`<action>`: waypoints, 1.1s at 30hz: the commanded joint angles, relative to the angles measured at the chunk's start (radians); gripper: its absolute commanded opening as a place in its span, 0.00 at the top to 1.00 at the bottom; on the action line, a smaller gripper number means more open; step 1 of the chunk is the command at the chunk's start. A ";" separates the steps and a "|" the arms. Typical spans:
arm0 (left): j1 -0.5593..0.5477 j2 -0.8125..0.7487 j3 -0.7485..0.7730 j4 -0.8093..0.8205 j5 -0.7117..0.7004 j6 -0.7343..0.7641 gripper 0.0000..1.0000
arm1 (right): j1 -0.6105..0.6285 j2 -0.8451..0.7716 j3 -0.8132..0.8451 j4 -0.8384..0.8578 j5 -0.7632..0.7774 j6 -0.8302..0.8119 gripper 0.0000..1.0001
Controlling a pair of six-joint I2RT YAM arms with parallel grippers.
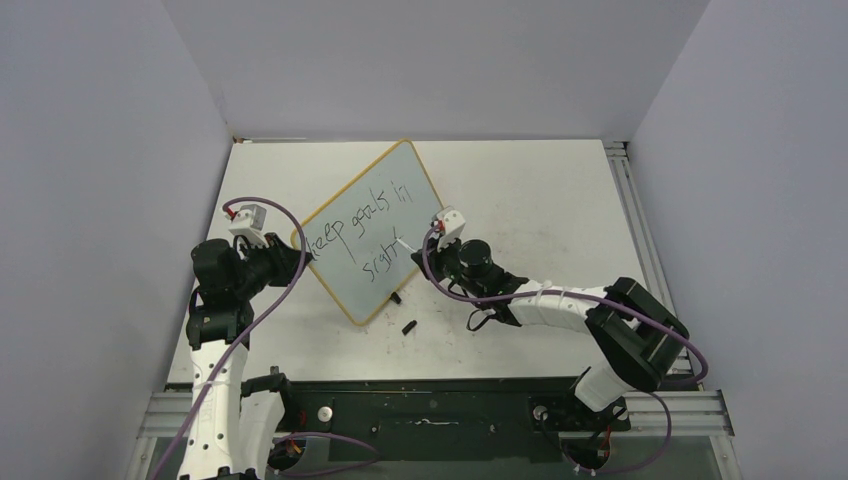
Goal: Write a sentence on the whiteboard
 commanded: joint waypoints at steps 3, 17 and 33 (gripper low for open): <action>-0.007 -0.014 0.015 0.018 -0.001 0.013 0.86 | 0.028 -0.021 -0.047 0.014 0.019 0.022 0.95; -0.006 -0.014 0.015 0.019 0.001 0.013 0.86 | 0.031 -0.043 -0.051 -0.021 0.125 0.005 0.95; -0.006 -0.014 0.014 0.019 0.001 0.012 0.86 | -0.013 -0.106 -0.047 -0.033 0.126 -0.012 0.95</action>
